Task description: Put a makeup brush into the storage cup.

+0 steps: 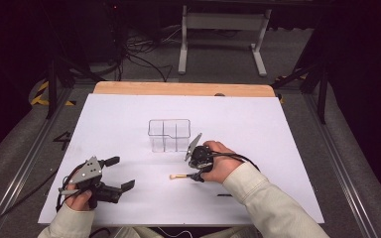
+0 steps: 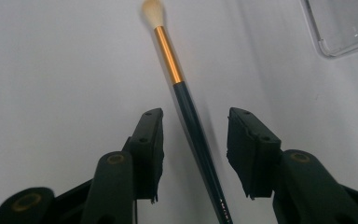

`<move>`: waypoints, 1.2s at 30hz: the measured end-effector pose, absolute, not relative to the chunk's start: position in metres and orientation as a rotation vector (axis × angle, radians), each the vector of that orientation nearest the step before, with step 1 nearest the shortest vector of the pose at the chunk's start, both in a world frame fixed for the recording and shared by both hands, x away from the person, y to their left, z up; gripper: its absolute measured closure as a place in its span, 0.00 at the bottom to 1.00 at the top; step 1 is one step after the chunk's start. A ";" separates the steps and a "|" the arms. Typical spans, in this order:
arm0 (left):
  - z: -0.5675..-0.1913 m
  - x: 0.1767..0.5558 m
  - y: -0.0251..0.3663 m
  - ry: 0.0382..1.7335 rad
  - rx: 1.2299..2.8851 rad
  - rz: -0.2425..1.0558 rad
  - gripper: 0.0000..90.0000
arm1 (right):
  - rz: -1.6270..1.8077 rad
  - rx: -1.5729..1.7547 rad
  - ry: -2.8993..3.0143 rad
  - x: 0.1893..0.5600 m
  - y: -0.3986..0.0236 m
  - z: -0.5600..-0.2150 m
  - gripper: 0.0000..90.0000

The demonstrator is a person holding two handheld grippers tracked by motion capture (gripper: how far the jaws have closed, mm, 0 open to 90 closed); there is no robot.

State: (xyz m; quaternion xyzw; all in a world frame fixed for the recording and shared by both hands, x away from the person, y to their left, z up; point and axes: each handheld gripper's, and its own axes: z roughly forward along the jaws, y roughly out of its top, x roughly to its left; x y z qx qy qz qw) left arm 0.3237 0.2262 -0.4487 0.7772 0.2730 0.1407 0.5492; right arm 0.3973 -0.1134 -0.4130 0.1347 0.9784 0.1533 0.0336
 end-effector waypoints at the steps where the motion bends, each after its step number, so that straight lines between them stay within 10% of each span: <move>1: -0.449 0.324 0.226 0.647 1.840 0.333 0.02 | 0.463 0.409 3.012 0.397 -0.113 -0.413 0.65; 36: -0.451 0.324 0.222 0.658 1.847 0.332 0.04 | 0.308 0.260 3.072 0.395 -0.102 -0.423 0.93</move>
